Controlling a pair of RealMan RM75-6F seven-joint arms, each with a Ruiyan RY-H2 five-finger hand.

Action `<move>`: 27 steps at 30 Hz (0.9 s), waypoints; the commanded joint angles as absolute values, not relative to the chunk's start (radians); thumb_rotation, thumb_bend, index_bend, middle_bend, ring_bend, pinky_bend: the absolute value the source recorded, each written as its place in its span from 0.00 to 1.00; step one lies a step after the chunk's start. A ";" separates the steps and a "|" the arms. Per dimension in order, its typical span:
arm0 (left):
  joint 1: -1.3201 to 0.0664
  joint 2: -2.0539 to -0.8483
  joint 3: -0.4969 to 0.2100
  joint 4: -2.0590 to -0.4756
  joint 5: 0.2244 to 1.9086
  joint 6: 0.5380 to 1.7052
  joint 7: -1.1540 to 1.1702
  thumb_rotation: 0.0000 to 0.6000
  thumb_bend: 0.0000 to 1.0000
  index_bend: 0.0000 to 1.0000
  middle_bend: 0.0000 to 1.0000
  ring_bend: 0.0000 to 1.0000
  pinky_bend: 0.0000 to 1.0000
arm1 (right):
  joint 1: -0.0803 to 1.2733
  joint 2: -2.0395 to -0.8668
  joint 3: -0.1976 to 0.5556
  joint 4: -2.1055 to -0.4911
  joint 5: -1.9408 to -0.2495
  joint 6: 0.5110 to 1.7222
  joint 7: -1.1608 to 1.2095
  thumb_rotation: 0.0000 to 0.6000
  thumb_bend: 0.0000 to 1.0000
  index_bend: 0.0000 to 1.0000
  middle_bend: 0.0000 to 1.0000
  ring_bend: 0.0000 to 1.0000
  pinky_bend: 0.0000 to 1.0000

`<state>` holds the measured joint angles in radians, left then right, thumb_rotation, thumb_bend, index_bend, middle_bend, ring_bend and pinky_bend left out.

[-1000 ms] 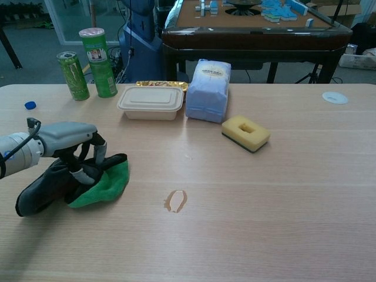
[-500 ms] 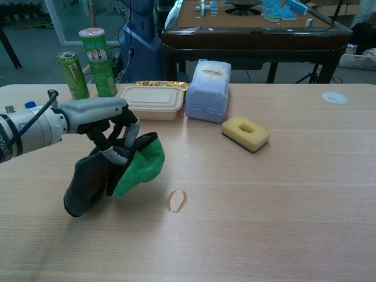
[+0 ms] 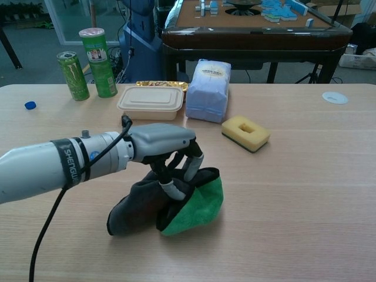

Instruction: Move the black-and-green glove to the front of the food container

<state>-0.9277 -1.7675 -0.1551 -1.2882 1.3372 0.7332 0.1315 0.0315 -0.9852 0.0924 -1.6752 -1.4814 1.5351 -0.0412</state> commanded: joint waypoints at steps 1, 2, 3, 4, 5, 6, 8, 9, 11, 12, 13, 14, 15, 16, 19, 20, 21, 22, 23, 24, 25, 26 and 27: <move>-0.954 -1.815 -0.164 -1.240 1.320 0.720 0.160 1.00 0.14 0.61 0.62 0.64 0.93 | 0.033 -0.985 0.093 -1.673 -1.479 1.532 -0.039 1.00 0.10 0.24 0.28 0.23 0.29; -0.957 -1.825 -0.165 -1.228 1.317 0.722 0.165 1.00 0.14 0.61 0.62 0.63 0.93 | 0.033 -0.986 0.093 -1.672 -1.479 1.532 -0.038 1.00 0.10 0.24 0.28 0.23 0.29; -0.959 -1.834 -0.166 -1.216 1.315 0.724 0.169 1.00 0.14 0.60 0.62 0.63 0.93 | 0.033 -0.986 0.093 -1.671 -1.479 1.532 -0.038 1.00 0.10 0.24 0.28 0.23 0.29; -0.962 -1.845 -0.165 -1.200 1.314 0.728 0.176 1.00 0.14 0.60 0.62 0.63 0.93 | 0.033 -0.986 0.093 -1.670 -1.478 1.533 -0.038 1.00 0.10 0.24 0.28 0.23 0.29; -0.964 -1.853 -0.164 -1.188 1.312 0.728 0.182 1.00 0.14 0.60 0.62 0.63 0.93 | 0.033 -0.987 0.093 -1.670 -1.478 1.532 -0.038 1.00 0.10 0.24 0.28 0.23 0.29; -0.966 -1.861 -0.163 -1.176 1.311 0.729 0.189 1.00 0.14 0.60 0.62 0.63 0.93 | 0.033 -0.987 0.094 -1.670 -1.477 1.533 -0.038 1.00 0.10 0.24 0.28 0.23 0.29; -0.971 -1.877 -0.157 -1.150 1.312 0.731 0.205 1.00 0.14 0.60 0.62 0.63 0.93 | 0.034 -0.988 0.094 -1.670 -1.478 1.534 -0.038 1.00 0.10 0.24 0.28 0.23 0.29; -0.972 -1.884 -0.154 -1.138 1.314 0.734 0.211 1.00 0.14 0.60 0.62 0.63 0.93 | 0.034 -0.988 0.095 -1.670 -1.479 1.535 -0.038 1.00 0.10 0.24 0.28 0.23 0.29; -0.973 -1.894 -0.143 -1.114 1.318 0.736 0.228 1.00 0.14 0.60 0.62 0.63 0.93 | 0.033 -0.988 0.095 -1.671 -1.480 1.536 -0.039 1.00 0.10 0.24 0.28 0.23 0.29; -0.974 -1.899 -0.139 -1.101 1.325 0.743 0.238 1.00 0.14 0.60 0.62 0.63 0.93 | 0.033 -0.988 0.095 -1.672 -1.480 1.536 -0.039 1.00 0.10 0.24 0.28 0.23 0.29; -0.973 -1.903 -0.132 -1.088 1.331 0.747 0.247 1.00 0.14 0.61 0.62 0.63 0.93 | 0.033 -0.987 0.095 -1.673 -1.480 1.537 -0.040 1.00 0.10 0.24 0.28 0.23 0.29; -0.971 -1.908 -0.126 -1.072 1.336 0.755 0.256 1.00 0.14 0.61 0.62 0.63 0.93 | 0.032 -0.987 0.095 -1.673 -1.480 1.539 -0.039 1.00 0.10 0.24 0.28 0.23 0.29; -0.969 -1.910 -0.121 -1.061 1.339 0.758 0.261 1.00 0.14 0.61 0.62 0.63 0.93 | 0.031 -0.987 0.095 -1.674 -1.480 1.541 -0.040 1.00 0.10 0.24 0.28 0.23 0.29; -0.965 -1.911 -0.116 -1.048 1.341 0.761 0.265 1.00 0.14 0.61 0.62 0.63 0.93 | 0.031 -0.986 0.095 -1.675 -1.480 1.543 -0.040 1.00 0.10 0.24 0.28 0.23 0.29; -0.958 -1.908 -0.112 -1.023 1.339 0.768 0.276 1.00 0.14 0.61 0.62 0.63 0.93 | 0.029 -0.986 0.096 -1.677 -1.480 1.547 -0.041 1.00 0.10 0.24 0.28 0.23 0.29; -0.955 -1.903 -0.110 -1.015 1.339 0.773 0.284 1.00 0.14 0.61 0.62 0.63 0.93 | 0.028 -0.986 0.096 -1.678 -1.481 1.548 -0.041 1.00 0.10 0.24 0.28 0.23 0.29; -0.952 -1.899 -0.110 -1.010 1.340 0.778 0.291 1.00 0.14 0.61 0.62 0.63 0.93 | 0.029 -0.986 0.096 -1.679 -1.481 1.549 -0.042 1.00 0.10 0.24 0.28 0.23 0.29; -0.949 -1.894 -0.109 -1.004 1.340 0.784 0.300 1.00 0.14 0.61 0.62 0.63 0.93 | 0.029 -0.986 0.096 -1.679 -1.482 1.549 -0.042 1.00 0.10 0.24 0.28 0.23 0.29; -0.946 -1.885 -0.109 -0.999 1.340 0.791 0.311 1.00 0.14 0.61 0.62 0.63 0.93 | 0.030 -0.986 0.096 -1.681 -1.484 1.548 -0.043 1.00 0.10 0.24 0.28 0.23 0.29; -0.943 -1.879 -0.111 -0.995 1.337 0.795 0.316 1.00 0.14 0.61 0.62 0.63 0.93 | 0.030 -0.986 0.096 -1.681 -1.486 1.549 -0.043 1.00 0.10 0.24 0.28 0.23 0.29; -0.939 -1.870 -0.114 -0.992 1.330 0.796 0.323 1.00 0.14 0.61 0.62 0.63 0.93 | 0.031 -0.986 0.096 -1.683 -1.488 1.549 -0.045 1.00 0.10 0.24 0.28 0.23 0.29; -0.937 -1.862 -0.116 -0.991 1.323 0.794 0.327 1.00 0.14 0.61 0.62 0.63 0.93 | 0.031 -0.987 0.096 -1.683 -1.490 1.549 -0.045 1.00 0.10 0.24 0.28 0.23 0.29; -0.936 -1.856 -0.118 -0.991 1.318 0.791 0.332 1.00 0.14 0.61 0.62 0.63 0.93 | 0.032 -0.987 0.096 -1.684 -1.491 1.549 -0.046 1.00 0.10 0.24 0.28 0.23 0.29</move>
<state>-0.9394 -1.8635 -0.1145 -0.9931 1.3255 0.7923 0.3253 0.0316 -0.9869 0.0956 -1.6841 -1.4906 1.5492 -0.0456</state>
